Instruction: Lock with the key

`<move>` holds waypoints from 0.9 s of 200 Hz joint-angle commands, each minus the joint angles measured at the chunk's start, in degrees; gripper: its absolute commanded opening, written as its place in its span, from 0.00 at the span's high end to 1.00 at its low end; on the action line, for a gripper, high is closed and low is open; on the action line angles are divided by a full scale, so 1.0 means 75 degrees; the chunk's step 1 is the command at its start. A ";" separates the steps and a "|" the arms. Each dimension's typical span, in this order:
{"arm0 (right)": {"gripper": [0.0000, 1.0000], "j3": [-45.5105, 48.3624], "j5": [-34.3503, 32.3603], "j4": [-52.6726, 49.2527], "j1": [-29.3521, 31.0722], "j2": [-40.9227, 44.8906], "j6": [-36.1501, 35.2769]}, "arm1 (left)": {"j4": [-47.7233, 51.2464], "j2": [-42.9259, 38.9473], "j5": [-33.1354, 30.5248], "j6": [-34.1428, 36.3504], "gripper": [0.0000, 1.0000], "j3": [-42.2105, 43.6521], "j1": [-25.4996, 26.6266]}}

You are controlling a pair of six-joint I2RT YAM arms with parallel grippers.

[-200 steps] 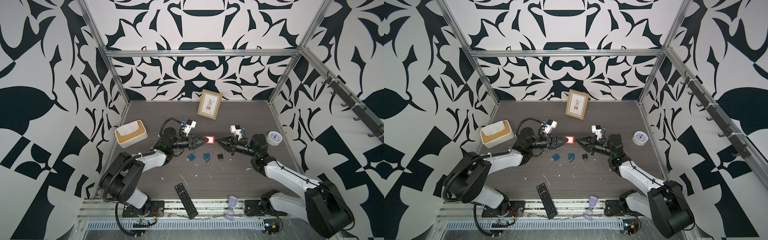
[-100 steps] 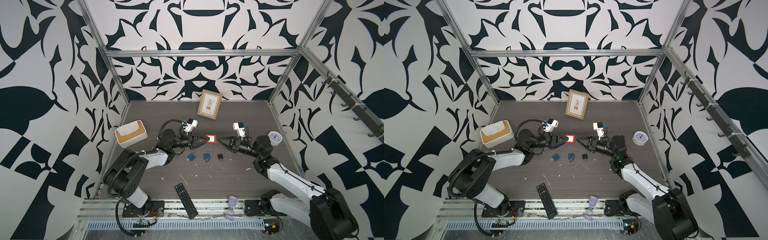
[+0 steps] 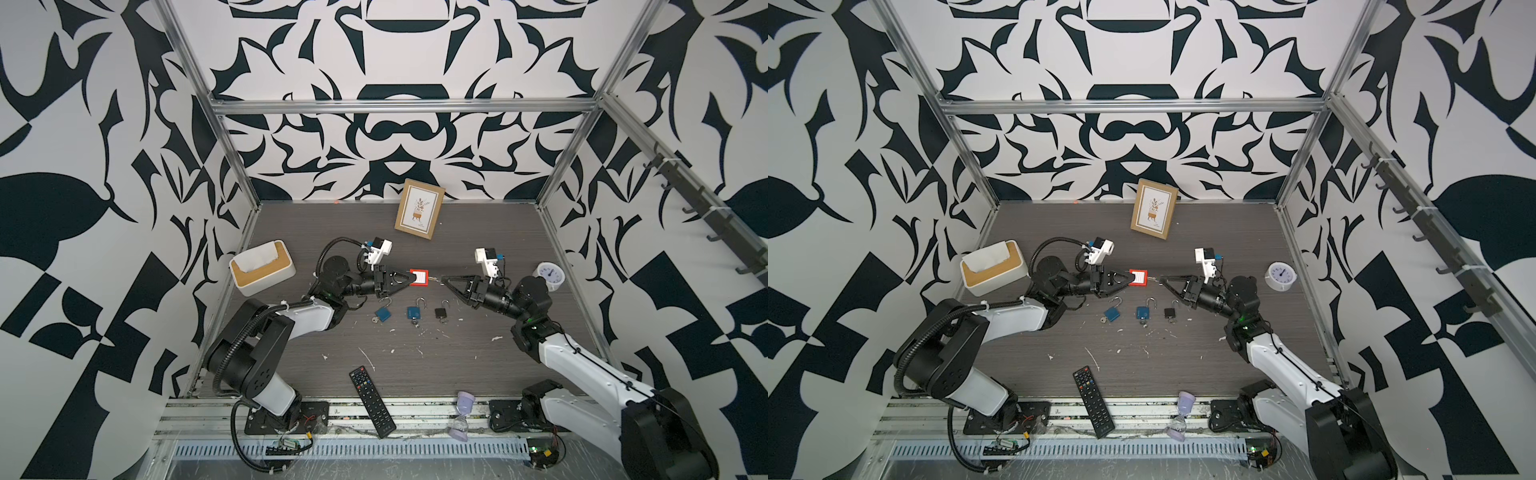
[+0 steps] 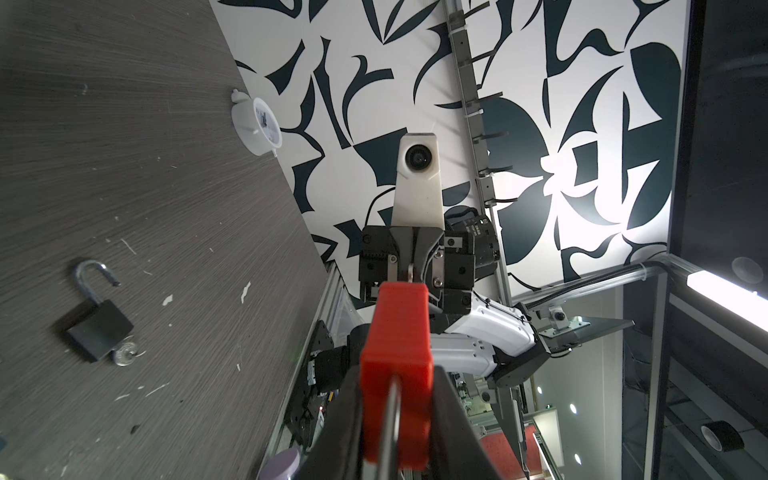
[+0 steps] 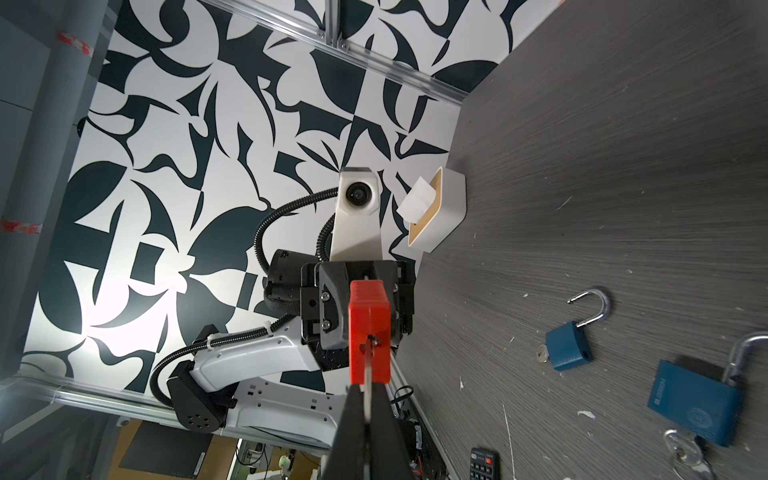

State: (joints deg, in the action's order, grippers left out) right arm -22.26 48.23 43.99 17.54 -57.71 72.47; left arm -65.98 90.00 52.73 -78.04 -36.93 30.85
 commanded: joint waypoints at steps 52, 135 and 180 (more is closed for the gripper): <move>1.00 -0.0089 -0.2216 -0.4387 -0.0669 0.1709 -0.1874 | 0.6230 -0.1804 -0.1749 0.4602 1.00 -0.0621 0.0274; 1.00 0.1431 -0.5773 -0.3559 -0.0639 0.1375 -0.0730 | 0.8265 -0.2442 -0.3020 0.6188 1.00 -0.1312 0.0480; 1.00 0.1576 -0.6347 -0.3263 -0.0622 0.1249 -0.0744 | 0.7873 -0.1754 -0.2605 0.5987 1.00 -0.1428 0.0480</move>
State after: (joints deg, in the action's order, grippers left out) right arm -9.89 5.74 14.35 12.71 -48.10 66.39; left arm -4.51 75.29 31.09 -33.39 -47.33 34.50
